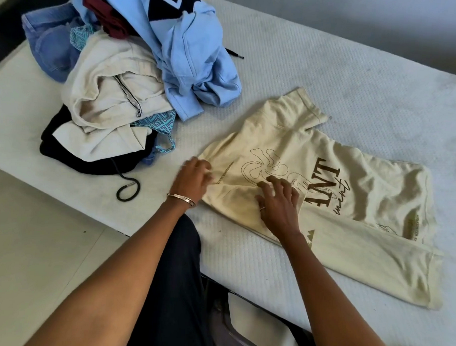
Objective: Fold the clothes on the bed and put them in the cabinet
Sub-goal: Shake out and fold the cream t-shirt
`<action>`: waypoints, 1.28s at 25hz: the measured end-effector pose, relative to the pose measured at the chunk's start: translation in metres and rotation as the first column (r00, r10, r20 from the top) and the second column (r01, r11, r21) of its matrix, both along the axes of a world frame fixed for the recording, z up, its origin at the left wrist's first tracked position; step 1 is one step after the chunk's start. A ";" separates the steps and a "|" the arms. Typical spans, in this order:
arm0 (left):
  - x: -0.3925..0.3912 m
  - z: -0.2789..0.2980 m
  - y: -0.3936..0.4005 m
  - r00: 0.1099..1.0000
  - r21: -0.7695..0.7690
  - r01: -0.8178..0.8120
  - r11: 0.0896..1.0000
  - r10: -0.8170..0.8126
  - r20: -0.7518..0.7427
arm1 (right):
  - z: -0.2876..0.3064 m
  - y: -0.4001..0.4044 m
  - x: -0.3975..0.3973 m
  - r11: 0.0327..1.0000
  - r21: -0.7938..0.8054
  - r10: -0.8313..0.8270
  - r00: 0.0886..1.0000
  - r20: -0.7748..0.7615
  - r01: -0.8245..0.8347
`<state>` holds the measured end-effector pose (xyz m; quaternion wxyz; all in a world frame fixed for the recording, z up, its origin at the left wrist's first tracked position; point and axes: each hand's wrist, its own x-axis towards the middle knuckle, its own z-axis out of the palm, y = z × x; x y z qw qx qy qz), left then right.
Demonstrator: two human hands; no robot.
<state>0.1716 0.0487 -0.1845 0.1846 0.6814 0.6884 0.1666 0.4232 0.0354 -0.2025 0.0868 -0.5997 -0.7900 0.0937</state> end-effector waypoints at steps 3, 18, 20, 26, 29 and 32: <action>0.009 -0.004 -0.006 0.965 -0.293 0.254 0.922 -0.262 0.012 | 0.004 0.010 0.014 0.975 -0.221 0.023 0.996 0.082 -0.004; 0.004 0.001 0.014 0.844 -0.144 0.068 0.987 -0.134 -0.519 | 0.011 0.026 0.055 0.840 -0.089 -0.542 0.834 -0.103 0.535; 0.033 0.002 0.009 0.870 0.024 0.218 0.976 -0.183 -0.458 | 0.001 0.004 0.047 0.883 -0.030 -0.462 0.855 -0.235 0.468; 0.125 -0.027 -0.043 0.700 -0.407 0.530 0.744 -0.655 -0.285 | -0.031 -0.058 0.134 0.936 -0.193 -0.299 0.954 0.000 0.294; 0.132 -0.018 -0.040 0.657 -0.495 0.509 0.704 -0.689 -0.306 | -0.023 -0.078 0.228 0.715 -0.265 -0.610 0.762 0.215 0.647; 0.139 -0.011 -0.031 0.648 -0.529 0.502 0.684 -0.703 -0.294 | -0.001 -0.085 0.268 0.279 -0.352 -0.903 0.369 0.222 0.894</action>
